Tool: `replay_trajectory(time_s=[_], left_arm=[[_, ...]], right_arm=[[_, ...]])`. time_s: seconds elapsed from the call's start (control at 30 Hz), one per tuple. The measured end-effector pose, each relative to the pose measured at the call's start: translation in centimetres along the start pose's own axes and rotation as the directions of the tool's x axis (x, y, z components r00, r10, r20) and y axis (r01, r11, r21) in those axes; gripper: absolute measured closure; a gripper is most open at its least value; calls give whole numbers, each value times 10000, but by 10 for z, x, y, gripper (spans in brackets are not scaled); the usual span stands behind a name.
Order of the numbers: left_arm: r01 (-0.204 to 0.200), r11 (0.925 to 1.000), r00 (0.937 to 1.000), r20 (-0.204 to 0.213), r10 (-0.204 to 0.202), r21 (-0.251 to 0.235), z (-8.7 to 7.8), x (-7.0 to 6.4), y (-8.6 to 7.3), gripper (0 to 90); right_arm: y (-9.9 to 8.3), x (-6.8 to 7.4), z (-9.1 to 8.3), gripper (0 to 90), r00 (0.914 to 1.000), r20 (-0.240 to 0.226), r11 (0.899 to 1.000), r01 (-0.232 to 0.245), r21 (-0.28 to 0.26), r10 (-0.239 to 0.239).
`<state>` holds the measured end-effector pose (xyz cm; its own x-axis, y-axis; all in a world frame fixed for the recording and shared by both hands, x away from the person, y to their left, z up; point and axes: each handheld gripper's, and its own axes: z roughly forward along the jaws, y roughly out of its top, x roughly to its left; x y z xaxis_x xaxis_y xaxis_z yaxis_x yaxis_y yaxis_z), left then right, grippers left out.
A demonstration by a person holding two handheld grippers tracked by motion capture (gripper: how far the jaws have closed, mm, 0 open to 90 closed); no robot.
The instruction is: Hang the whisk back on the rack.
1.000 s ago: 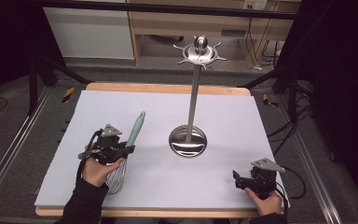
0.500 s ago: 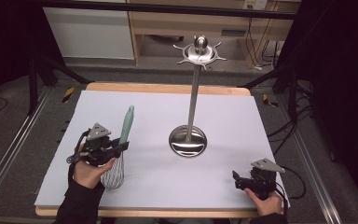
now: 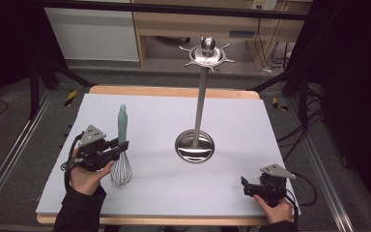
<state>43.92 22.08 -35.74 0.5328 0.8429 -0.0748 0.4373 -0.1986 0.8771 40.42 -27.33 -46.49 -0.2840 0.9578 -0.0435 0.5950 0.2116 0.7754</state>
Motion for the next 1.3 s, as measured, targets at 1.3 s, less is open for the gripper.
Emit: replay_trajectory(time_s=[1.3], left_arm=[[-352, 9876, 9981, 441, 424, -1528, -18, -13, 32, 689]], right_arm=[[2, 1, 0, 73, 9999, 109, 9999, -34, -165, 35]])
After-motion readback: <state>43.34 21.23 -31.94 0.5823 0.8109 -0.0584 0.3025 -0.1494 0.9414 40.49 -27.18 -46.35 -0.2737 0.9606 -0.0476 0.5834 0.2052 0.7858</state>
